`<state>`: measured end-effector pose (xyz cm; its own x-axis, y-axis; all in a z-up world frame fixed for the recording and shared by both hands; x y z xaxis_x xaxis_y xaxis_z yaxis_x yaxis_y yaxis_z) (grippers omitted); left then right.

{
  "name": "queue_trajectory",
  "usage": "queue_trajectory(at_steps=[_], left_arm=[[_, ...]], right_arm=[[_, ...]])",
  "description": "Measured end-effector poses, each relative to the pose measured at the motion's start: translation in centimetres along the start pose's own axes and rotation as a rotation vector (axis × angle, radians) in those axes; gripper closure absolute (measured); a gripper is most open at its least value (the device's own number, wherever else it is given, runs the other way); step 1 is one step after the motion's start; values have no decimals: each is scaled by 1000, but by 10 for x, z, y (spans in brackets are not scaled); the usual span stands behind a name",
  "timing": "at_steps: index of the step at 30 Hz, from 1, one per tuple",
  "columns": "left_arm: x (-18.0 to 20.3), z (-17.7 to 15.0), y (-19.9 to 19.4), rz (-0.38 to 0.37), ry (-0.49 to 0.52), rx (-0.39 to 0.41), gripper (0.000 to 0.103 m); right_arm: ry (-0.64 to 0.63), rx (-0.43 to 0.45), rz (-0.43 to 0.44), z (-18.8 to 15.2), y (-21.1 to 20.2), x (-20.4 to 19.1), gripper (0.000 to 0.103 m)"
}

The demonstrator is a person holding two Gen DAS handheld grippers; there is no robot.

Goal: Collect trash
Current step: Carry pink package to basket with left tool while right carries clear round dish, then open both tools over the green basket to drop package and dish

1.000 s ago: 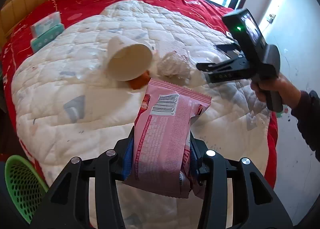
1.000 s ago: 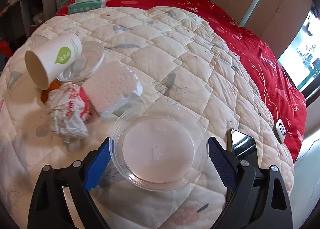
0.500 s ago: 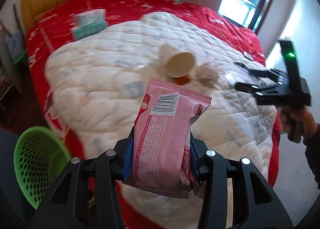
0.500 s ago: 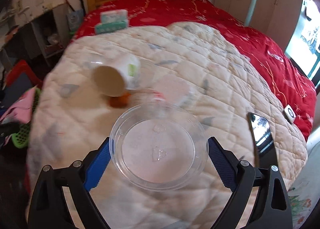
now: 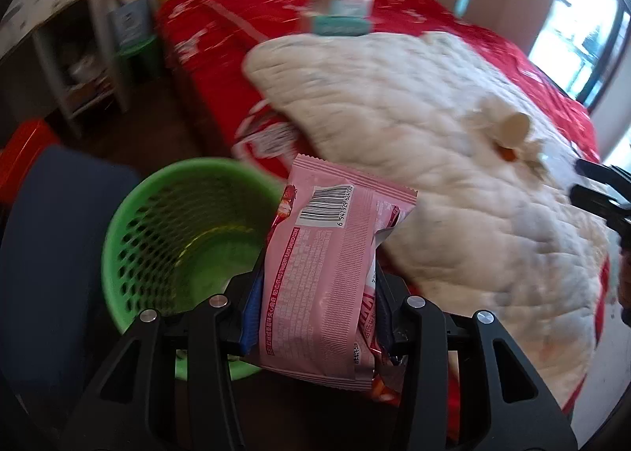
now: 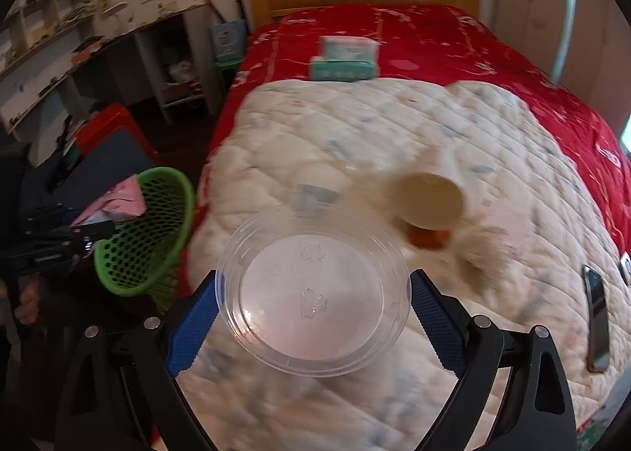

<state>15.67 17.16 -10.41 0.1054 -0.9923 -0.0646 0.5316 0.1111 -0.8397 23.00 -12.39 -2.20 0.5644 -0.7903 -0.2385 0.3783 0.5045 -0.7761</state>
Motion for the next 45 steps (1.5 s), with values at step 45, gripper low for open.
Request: queue_trajectory(at_steps=[45], left_arm=[[-147, -76, 10, 167, -294, -73, 25]], right_arm=[[-140, -122, 344, 59, 162, -212, 12]])
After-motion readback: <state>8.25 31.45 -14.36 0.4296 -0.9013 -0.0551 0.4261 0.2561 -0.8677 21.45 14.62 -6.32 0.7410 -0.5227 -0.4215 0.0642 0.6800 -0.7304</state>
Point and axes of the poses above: each gripper's, at about its wrist camera, not at the fingertips, and y roughly the way its jaws point, x to its right, z to its top, the point moved 4 cm from there along y, roughly the way its jaws point, and after that the axes turned 12 degrees about z, right-handed, at the moved point
